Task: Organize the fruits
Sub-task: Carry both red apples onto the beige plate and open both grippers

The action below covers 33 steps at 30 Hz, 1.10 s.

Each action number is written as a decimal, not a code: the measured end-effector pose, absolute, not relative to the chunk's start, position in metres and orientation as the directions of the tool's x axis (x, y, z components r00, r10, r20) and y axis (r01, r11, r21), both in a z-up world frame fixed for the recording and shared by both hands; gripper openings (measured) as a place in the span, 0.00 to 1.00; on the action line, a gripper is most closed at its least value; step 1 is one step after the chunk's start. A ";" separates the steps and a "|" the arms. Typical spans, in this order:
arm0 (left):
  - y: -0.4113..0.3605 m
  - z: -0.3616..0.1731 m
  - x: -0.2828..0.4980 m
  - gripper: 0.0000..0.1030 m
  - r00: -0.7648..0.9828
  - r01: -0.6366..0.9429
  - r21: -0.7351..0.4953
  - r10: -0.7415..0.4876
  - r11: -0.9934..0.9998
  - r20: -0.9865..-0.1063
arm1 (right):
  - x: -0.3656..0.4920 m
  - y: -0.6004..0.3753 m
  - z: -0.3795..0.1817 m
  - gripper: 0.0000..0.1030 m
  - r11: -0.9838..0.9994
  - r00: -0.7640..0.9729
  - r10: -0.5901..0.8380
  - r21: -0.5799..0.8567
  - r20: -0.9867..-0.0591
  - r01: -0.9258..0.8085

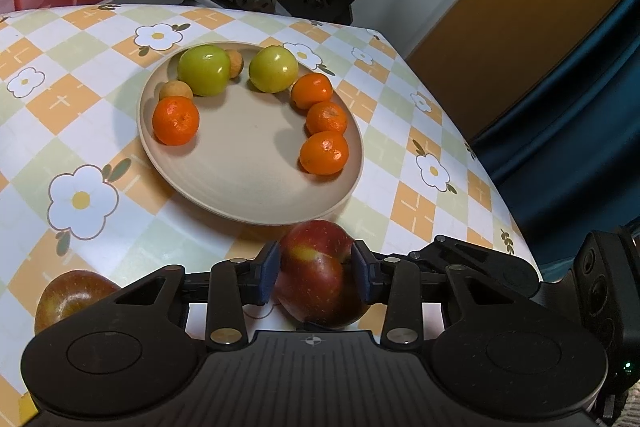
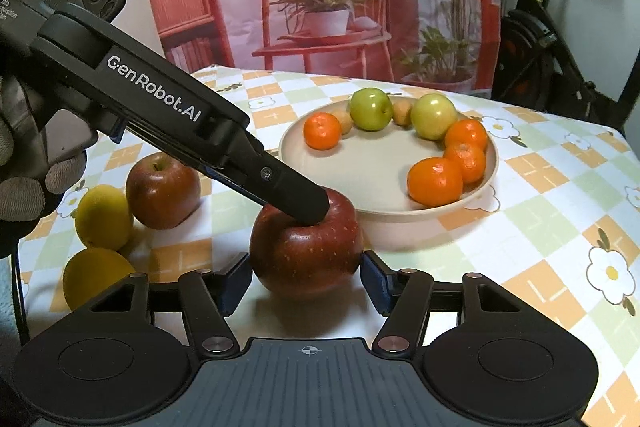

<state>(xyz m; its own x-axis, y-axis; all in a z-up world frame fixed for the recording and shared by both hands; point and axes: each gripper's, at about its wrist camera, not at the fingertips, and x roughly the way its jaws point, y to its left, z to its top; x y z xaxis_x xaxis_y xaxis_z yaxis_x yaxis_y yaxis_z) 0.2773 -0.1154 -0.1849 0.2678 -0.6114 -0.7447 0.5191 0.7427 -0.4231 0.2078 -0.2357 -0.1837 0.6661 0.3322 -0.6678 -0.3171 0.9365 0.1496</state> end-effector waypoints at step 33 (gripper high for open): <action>-0.148 -0.158 0.371 0.39 0.389 0.539 -0.324 -0.571 0.778 -0.723 | 0.327 -0.252 -0.171 0.54 0.941 0.711 0.277 0.032 -0.647 -0.337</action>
